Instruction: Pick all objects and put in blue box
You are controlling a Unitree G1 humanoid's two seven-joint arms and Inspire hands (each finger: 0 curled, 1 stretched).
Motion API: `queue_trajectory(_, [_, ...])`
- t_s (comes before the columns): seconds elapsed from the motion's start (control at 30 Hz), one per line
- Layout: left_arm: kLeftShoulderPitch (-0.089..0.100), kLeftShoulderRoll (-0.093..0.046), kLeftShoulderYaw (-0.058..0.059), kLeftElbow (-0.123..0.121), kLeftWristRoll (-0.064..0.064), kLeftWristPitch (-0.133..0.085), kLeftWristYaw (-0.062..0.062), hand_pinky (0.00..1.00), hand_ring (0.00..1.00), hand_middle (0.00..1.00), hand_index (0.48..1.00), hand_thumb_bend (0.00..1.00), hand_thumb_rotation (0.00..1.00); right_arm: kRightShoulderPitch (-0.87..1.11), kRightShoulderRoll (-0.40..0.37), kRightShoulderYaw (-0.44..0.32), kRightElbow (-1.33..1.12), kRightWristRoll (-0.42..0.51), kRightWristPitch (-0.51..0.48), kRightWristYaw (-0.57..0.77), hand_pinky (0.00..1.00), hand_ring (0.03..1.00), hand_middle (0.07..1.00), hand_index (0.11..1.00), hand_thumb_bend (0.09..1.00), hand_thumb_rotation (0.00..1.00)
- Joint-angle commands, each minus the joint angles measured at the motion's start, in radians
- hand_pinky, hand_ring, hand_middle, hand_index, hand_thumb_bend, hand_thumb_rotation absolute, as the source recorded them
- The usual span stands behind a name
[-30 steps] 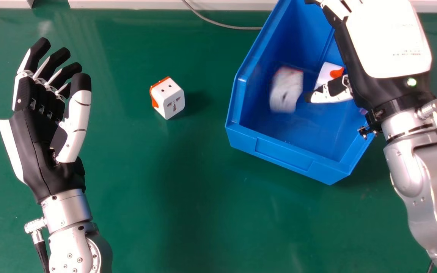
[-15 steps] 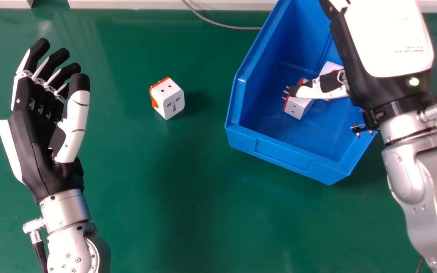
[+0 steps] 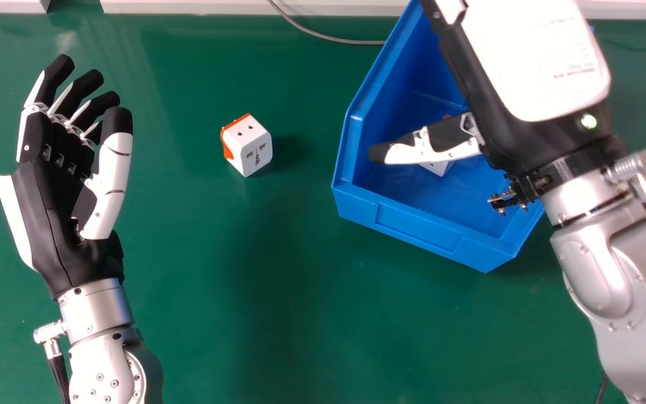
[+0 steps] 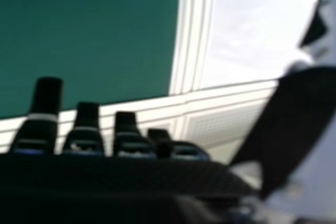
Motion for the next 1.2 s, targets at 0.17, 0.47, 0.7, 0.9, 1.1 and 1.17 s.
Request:
queue_trajectory(0.17, [-0.019,-0.002,-0.001,0.004,0.006,-0.022,0.003,0.65,0.71,0.76,0.803,0.65,0.41,-0.158,-0.027,0.038,-0.067,-0.007,-0.061,0.152,0.79,0.966,0.987,1.000,0.937,0.30])
queue_trajectory(0.47, [-0.018,-0.005,0.000,0.003,0.001,-0.028,0.003,0.65,0.71,0.77,0.803,0.65,0.41,-0.286,-0.040,0.079,-0.042,-0.042,-0.145,0.254,0.76,0.947,0.964,1.000,0.987,0.35])
queue_trajectory(0.7, [-0.029,-0.005,0.002,0.021,0.006,-0.037,0.008,0.65,0.71,0.76,0.801,0.65,0.41,-0.364,-0.050,0.109,0.072,-0.040,-0.206,0.294,0.73,0.912,0.924,0.965,0.999,0.34])
queue_trajectory(0.9, [-0.025,-0.007,-0.002,0.018,0.004,-0.041,0.010,0.65,0.71,0.76,0.801,0.65,0.41,-0.444,-0.042,0.156,0.219,-0.058,-0.254,0.277,0.73,0.893,0.898,0.925,1.000,0.35])
queue_trajectory(1.1, [-0.019,-0.011,-0.003,0.005,0.002,-0.040,0.011,0.65,0.71,0.76,0.798,0.65,0.40,-0.496,-0.028,0.213,0.269,-0.087,-0.266,0.318,0.75,0.896,0.897,0.911,1.000,0.35])
queue_trajectory(1.17, [-0.021,-0.011,-0.003,0.010,0.001,-0.043,0.009,0.65,0.71,0.76,0.797,0.65,0.40,-0.514,-0.016,0.232,0.309,-0.106,-0.271,0.294,0.75,0.899,0.896,0.903,1.000,0.35])
